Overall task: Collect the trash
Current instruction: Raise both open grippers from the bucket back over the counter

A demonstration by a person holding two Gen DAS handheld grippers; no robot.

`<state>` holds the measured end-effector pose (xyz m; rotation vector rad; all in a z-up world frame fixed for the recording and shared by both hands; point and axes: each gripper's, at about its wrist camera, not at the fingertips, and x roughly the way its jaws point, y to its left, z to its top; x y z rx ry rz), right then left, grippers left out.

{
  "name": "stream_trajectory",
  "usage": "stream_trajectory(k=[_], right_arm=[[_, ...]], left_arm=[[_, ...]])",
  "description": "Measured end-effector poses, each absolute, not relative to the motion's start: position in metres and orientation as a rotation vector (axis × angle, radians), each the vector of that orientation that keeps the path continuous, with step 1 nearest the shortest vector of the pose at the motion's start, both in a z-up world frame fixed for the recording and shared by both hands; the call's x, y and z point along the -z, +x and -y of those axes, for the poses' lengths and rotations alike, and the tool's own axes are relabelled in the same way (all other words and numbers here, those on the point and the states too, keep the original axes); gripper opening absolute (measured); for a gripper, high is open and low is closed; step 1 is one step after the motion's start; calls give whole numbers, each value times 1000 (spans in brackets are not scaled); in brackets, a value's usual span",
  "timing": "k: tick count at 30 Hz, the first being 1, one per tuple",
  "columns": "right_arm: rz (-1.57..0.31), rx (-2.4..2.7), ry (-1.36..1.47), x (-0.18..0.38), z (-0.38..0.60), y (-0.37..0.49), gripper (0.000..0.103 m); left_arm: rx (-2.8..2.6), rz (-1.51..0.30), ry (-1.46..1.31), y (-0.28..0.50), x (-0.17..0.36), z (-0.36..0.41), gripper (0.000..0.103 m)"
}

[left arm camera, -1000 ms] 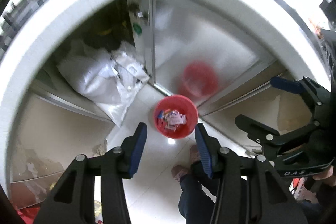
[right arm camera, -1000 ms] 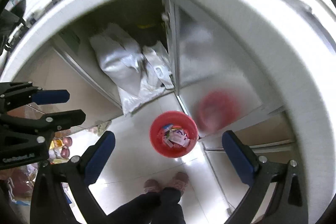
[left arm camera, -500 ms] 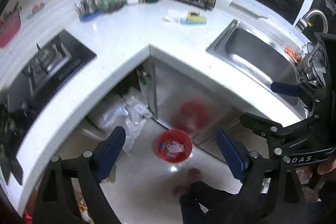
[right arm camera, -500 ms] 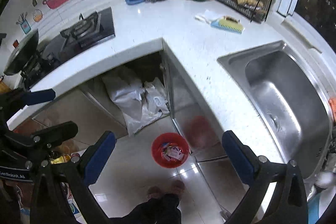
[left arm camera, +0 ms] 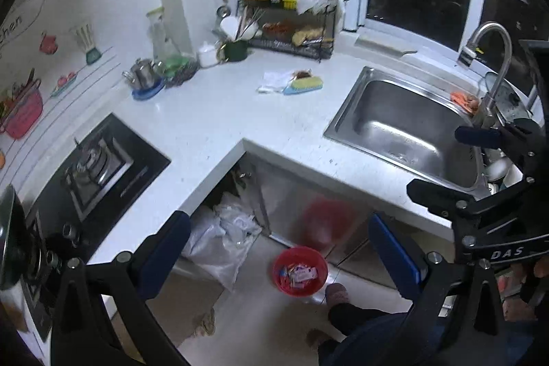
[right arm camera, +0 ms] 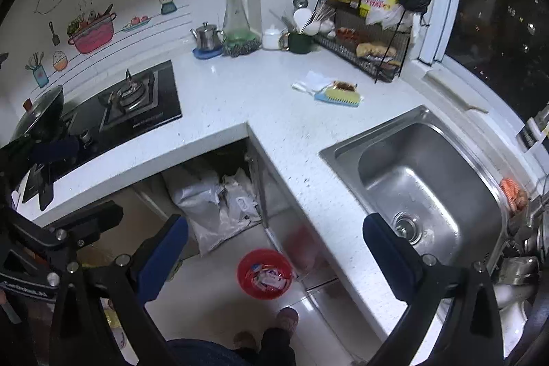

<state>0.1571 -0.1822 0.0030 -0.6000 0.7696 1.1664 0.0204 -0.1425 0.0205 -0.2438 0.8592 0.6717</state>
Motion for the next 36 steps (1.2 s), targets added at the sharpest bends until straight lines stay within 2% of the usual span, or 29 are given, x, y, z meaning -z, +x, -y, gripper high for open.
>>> stream_trajectory(k=[17, 36], right_arm=[[-735, -1099, -520, -25, 167, 197, 102], [-848, -1121, -541, 1, 56, 311, 102]], left_arm=[[-653, -808, -239, 74, -30, 102, 103], [-630, -884, -291, 215, -8, -38, 103]])
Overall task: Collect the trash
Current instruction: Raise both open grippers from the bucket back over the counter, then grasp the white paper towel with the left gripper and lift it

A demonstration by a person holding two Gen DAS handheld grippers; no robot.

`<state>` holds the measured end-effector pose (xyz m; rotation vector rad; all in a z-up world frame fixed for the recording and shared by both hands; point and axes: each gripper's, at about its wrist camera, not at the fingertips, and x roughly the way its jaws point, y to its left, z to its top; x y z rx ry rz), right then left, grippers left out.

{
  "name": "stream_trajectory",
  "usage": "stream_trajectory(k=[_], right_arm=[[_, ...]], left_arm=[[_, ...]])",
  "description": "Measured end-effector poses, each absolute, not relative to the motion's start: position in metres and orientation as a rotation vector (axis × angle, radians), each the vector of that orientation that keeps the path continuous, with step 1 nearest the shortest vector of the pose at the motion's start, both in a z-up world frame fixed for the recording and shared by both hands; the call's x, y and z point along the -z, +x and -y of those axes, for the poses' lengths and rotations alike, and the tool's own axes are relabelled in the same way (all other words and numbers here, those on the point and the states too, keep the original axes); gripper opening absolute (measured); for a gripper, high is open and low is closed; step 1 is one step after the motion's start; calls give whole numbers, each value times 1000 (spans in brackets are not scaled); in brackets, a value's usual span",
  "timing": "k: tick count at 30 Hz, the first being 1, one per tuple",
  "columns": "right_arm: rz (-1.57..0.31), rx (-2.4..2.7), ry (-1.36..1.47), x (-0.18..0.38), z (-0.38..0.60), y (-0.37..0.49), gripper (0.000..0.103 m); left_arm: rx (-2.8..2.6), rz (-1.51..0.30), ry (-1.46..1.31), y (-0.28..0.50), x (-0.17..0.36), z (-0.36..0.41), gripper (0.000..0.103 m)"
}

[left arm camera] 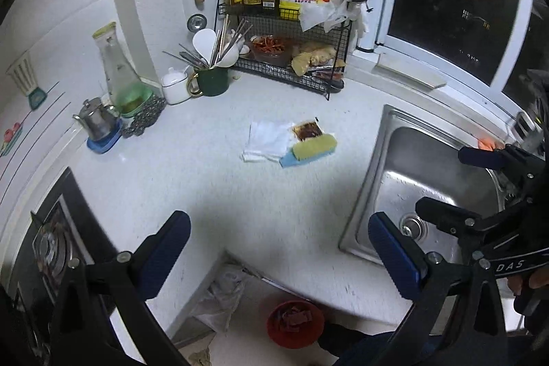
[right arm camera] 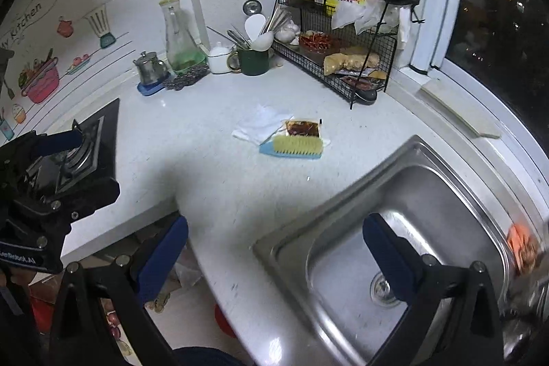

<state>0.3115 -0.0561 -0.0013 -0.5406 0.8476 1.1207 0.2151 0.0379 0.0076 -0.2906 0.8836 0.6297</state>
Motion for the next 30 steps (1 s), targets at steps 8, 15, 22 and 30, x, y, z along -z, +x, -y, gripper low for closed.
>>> stream_trajectory(k=[8, 15, 22, 30], right_arm=[[-914, -1133, -567, 27, 5, 367, 102], [-966, -1139, -609, 58, -32, 399, 102], [-1020, -1139, -641, 92, -56, 418, 102], [-1091, -1140, -657, 128, -75, 441, 102]], left_arm=[[-628, -966, -313, 272, 23, -96, 103], [-546, -1035, -330, 313, 62, -140, 103], [-528, -1107, -304, 347, 107, -174, 103], [-478, -1188, -258, 376, 153, -191, 90]])
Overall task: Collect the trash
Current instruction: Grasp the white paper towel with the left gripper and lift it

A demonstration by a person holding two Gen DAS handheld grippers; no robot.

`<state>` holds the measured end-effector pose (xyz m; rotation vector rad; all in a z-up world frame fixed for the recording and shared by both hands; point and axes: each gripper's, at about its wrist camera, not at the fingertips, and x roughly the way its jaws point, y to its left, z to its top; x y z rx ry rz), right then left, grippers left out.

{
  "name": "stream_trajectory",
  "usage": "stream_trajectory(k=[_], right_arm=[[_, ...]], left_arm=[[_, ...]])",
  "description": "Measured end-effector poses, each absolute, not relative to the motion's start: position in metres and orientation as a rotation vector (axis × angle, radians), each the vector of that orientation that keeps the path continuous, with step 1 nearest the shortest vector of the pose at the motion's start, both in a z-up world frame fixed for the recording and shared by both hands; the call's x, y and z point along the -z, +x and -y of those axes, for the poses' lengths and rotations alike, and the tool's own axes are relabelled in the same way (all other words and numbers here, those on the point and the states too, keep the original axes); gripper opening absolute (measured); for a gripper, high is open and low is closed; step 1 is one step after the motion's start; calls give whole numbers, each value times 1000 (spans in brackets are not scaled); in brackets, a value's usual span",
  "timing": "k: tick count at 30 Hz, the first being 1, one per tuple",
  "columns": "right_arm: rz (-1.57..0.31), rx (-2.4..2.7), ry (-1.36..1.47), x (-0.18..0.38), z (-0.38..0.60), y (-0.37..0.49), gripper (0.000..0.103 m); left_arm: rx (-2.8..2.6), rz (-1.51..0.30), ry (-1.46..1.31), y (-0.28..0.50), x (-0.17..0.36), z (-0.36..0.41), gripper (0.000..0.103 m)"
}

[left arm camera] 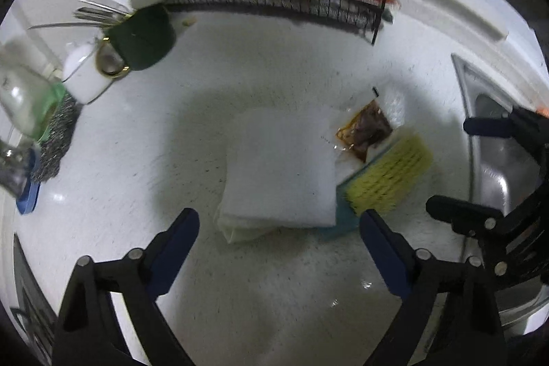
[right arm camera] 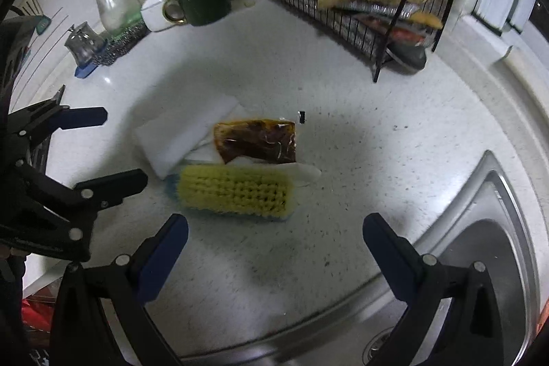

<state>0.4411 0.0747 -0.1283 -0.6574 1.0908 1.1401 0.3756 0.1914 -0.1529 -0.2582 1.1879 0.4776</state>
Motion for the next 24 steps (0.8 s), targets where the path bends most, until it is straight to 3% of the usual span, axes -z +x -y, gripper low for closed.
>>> stream_trajectory(k=[4, 7, 12, 15, 18, 24], right_arm=[[-1118, -1141, -659, 138, -77, 450, 102], [-1132, -1137, -658, 139, -77, 456, 102], [-1141, -1139, -640, 133, -70, 465, 102], [-1142, -1154, -647, 130, -69, 464, 102], [-1131, -1176, -665, 129, -76, 460, 102], [-1118, -1243, -697, 127, -83, 449, 102]], left_arm=[[-456, -1209, -257, 384, 169, -195, 81], [-450, -1223, -256, 386, 174, -198, 67], [-466, -1215, -299, 383, 172, -206, 30], [-455, -1205, -295, 381, 168, -205, 14], [-454, -1185, -303, 376, 161, -202, 8], [-501, -1142, -346, 352, 138, -205, 8]])
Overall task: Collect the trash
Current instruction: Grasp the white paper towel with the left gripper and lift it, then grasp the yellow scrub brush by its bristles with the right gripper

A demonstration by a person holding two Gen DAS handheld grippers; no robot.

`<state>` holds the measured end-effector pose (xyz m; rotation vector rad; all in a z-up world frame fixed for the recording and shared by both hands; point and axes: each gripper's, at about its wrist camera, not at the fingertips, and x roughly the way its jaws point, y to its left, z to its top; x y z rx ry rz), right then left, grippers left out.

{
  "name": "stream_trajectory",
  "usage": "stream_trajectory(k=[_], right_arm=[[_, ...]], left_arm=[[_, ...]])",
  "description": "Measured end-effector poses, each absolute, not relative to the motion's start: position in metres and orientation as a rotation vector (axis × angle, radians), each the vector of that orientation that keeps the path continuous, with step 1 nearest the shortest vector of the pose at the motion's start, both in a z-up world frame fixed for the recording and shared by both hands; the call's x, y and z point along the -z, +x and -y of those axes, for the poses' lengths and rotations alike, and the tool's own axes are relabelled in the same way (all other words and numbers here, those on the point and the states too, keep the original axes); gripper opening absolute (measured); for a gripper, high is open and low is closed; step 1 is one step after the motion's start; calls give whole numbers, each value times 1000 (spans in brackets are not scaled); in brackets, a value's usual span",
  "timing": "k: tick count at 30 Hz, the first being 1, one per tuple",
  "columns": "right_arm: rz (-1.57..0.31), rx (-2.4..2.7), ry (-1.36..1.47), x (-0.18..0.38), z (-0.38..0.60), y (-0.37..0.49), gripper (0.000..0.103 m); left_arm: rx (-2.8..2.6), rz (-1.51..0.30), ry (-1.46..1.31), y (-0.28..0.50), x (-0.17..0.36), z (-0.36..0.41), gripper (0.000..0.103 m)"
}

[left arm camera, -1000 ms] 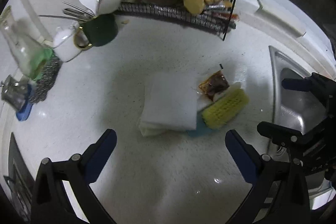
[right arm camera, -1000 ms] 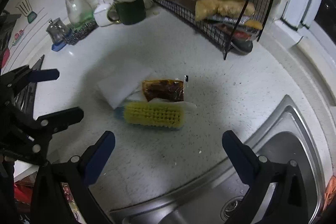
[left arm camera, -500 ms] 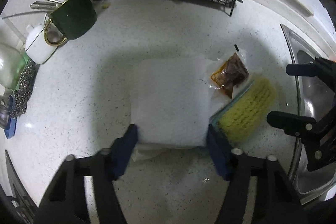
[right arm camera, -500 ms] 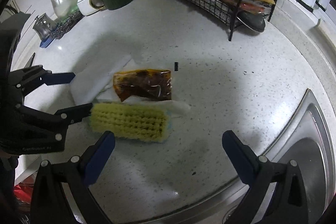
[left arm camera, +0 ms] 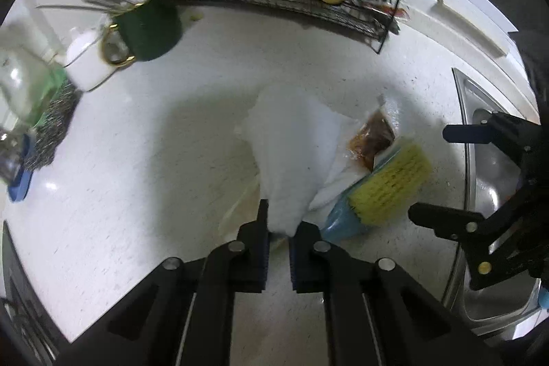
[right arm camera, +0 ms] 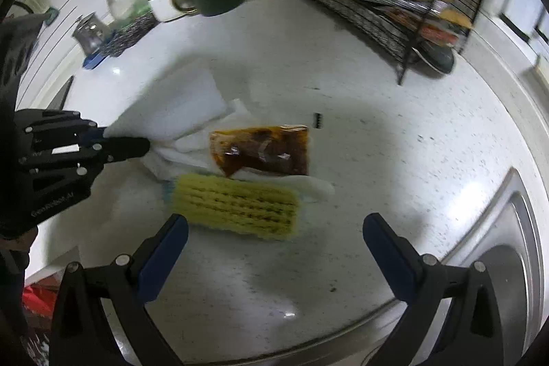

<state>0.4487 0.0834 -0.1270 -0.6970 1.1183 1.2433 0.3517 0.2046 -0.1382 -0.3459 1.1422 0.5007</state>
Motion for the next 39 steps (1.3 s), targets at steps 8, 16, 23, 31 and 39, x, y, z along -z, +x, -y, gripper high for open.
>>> stream_trajectory(k=[8, 16, 23, 31, 39], right_arm=[[-1103, -1364, -829, 138, -104, 429, 102], [-1111, -1402, -951, 148, -102, 412, 95], [-1141, -1479, -986, 148, -93, 389, 87], [-1120, -1529, -1031, 158, -113, 372, 87], [-1126, -1641, -1097, 156, -120, 345, 61]], left_arm=[[-585, -1139, -386, 309, 125, -210, 8], [-587, -1160, -424, 283, 131, -194, 8], [-598, -1156, -465, 268, 139, -182, 8], [-645, -1163, -493, 252, 145, -176, 8], [-696, -1162, -525, 233, 145, -173, 8]])
